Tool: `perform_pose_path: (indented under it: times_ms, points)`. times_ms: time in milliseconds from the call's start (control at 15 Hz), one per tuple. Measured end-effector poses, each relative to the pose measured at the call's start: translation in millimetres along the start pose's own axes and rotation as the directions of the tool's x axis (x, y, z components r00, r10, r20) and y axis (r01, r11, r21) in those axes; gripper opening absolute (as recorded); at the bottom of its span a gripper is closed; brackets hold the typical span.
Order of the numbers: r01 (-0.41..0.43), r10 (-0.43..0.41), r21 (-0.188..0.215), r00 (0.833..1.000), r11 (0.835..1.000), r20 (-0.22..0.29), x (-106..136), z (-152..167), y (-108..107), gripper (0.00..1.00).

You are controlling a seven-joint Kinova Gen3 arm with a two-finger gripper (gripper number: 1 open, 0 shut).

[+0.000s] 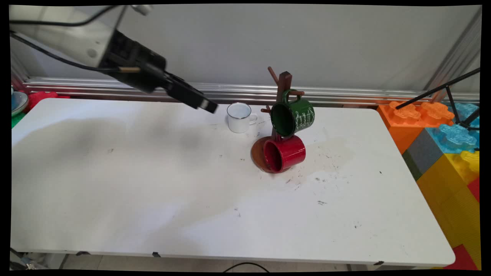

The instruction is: Pick up the green mug from the rack

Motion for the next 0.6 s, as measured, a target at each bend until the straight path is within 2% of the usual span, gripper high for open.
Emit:
perform_pose_path:
  times_ms: [600]
  points:
    - [0.096,-0.096,-0.010,0.994,0.995,-0.056,4.1,67.7,40.7,1.00]
